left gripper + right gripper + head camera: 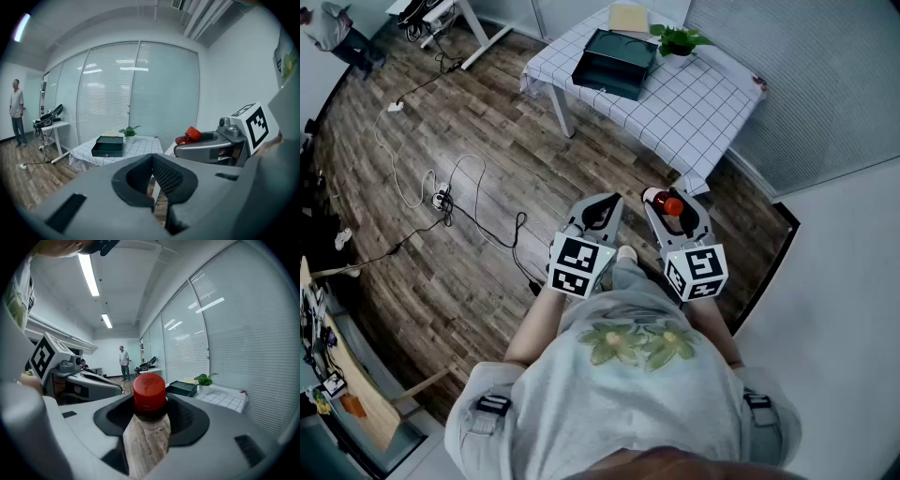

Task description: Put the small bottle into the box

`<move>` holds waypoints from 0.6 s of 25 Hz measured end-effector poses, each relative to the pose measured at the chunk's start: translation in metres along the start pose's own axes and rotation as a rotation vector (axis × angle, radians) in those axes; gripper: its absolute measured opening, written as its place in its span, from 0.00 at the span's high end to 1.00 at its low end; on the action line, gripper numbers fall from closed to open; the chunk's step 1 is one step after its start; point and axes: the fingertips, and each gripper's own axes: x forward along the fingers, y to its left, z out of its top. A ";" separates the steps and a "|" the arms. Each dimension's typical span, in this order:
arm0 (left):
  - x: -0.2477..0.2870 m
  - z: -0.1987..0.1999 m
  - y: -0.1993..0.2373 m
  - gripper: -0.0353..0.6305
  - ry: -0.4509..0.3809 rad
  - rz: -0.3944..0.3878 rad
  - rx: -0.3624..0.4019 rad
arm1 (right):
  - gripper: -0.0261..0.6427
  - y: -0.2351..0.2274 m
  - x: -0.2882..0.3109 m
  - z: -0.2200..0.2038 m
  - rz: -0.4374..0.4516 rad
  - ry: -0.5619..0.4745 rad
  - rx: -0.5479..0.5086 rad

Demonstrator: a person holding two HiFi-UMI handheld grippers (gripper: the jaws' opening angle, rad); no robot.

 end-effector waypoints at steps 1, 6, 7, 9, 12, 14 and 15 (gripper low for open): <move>0.003 0.002 0.000 0.94 0.000 0.001 0.003 | 0.64 -0.003 0.001 0.000 0.000 0.000 -0.002; 0.020 0.005 -0.001 0.94 0.008 0.003 0.012 | 0.64 -0.018 0.007 -0.001 -0.002 0.002 -0.004; 0.023 0.007 0.000 0.94 0.010 0.004 0.013 | 0.64 -0.021 0.009 0.000 0.001 0.000 -0.001; 0.031 0.010 0.002 0.94 0.010 0.006 0.014 | 0.64 -0.027 0.013 0.003 0.006 -0.005 0.004; 0.044 0.019 0.006 0.94 0.003 0.010 0.015 | 0.64 -0.038 0.020 0.006 0.014 -0.011 0.003; 0.053 0.024 0.009 0.94 -0.005 0.016 0.011 | 0.64 -0.046 0.025 0.009 0.022 -0.018 0.005; 0.057 0.027 0.011 0.94 -0.008 0.021 0.008 | 0.64 -0.050 0.027 0.011 0.028 -0.021 0.007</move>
